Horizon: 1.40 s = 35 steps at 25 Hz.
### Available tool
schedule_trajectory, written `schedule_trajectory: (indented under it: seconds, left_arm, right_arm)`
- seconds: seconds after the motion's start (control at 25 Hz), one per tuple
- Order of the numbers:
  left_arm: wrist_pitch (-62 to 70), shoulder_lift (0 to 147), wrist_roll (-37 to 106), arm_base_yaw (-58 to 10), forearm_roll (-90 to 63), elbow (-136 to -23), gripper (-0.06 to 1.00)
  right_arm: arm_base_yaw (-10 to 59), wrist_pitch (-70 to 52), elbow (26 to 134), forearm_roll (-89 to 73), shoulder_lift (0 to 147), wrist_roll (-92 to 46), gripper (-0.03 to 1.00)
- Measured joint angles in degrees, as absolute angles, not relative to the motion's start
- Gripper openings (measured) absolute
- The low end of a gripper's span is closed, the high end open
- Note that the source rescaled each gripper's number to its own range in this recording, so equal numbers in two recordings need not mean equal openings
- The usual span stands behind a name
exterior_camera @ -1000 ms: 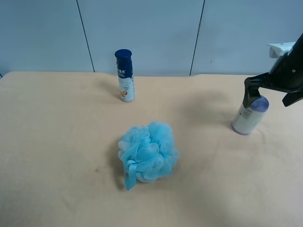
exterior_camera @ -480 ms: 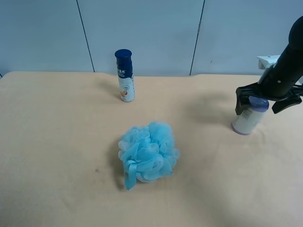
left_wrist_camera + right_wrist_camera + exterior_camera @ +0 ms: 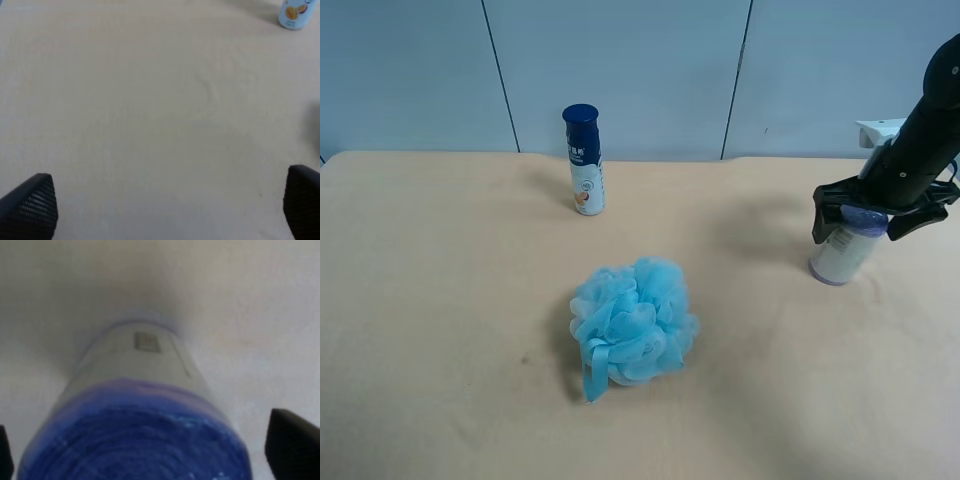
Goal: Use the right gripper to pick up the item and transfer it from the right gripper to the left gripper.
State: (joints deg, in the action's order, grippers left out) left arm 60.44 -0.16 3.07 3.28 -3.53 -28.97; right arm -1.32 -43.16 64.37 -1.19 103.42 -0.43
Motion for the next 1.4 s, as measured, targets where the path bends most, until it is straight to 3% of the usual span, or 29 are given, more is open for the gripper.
schedule_trajectory:
  seconds: [0.08, 0.28, 0.36, 1.4]
  left_arm:
    - [60.4, -0.2, 3.1, 3.3, -3.5, -29.0, 0.74]
    - [60.4, -0.2, 3.1, 3.3, -3.5, -29.0, 0.74]
    - [60.4, -0.2, 3.1, 3.3, -3.5, -29.0, 0.74]
    - [60.4, -0.2, 3.1, 3.3, -3.5, -29.0, 0.74]
  right_arm:
    - [-1.3, -43.2, 64.4, -1.2, 103.4, -0.4, 0.63]
    - [-1.3, -43.2, 64.4, -1.2, 103.4, 0.0, 0.23]
    - [-1.3, -43.3, 64.4, -1.2, 103.4, 0.0, 0.01]
    - [-1.2, -44.6, 64.4, -1.2, 101.9, 0.0, 0.01]
